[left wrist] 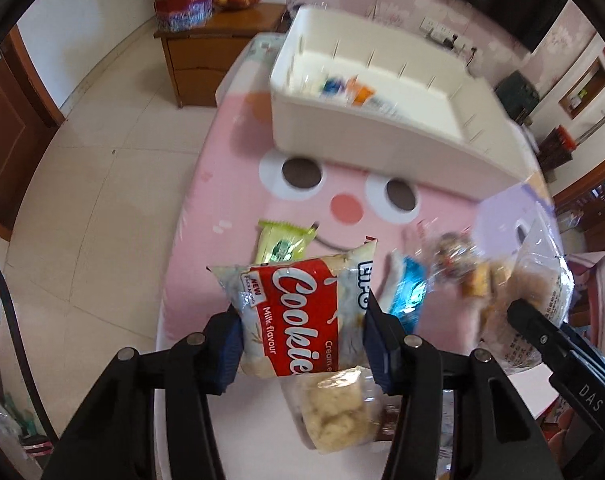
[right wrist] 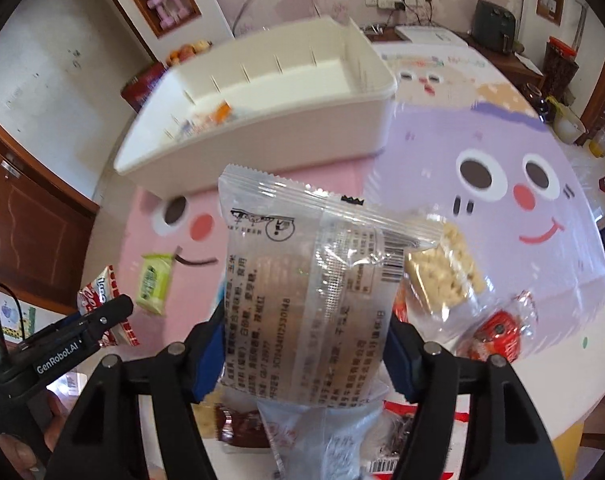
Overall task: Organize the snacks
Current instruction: 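Carry both packs over the white tray and open both grippers to release them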
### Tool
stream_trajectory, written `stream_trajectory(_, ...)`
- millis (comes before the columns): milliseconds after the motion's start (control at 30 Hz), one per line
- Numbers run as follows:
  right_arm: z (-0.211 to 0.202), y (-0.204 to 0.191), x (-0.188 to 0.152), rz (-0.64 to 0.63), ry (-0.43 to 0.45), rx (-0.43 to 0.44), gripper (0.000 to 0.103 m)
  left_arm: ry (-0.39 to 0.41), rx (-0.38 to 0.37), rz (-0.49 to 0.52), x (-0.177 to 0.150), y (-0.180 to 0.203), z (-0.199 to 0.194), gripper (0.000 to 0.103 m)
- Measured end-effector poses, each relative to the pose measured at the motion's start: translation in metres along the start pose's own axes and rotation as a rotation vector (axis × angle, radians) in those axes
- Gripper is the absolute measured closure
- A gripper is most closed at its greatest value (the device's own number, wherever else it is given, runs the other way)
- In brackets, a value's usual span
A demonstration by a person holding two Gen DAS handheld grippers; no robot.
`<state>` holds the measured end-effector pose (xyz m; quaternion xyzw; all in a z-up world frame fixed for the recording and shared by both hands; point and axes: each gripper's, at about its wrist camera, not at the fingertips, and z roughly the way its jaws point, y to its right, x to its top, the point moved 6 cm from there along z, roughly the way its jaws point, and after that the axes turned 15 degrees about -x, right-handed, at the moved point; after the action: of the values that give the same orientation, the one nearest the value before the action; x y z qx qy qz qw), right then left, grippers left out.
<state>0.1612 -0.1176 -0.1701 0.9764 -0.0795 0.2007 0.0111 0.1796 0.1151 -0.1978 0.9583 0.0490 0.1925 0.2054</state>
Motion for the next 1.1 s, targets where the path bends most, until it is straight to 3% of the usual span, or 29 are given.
stream_trajectory(300,-0.062,-0.009,0.024,-0.021,0.092,0.089,0.035,0.082,-0.032,0.067,0.031,0.046,-0.060,0.052)
stream_trajectory(500,-0.093,-0.017,0.048,-0.044,0.142,0.114,0.035,0.108,0.002,0.144,0.065,0.074,-0.080,0.052)
stream_trajectory(767,-0.112,-0.028,0.098,-0.096,0.199,0.102,0.035,0.182,0.076,0.258,0.126,0.106,-0.107,0.052)
stream_trajectory(1100,-0.117,-0.049,0.157,-0.106,0.257,0.054,0.035,0.208,0.087,0.273,0.189,0.106,-0.107,0.052)
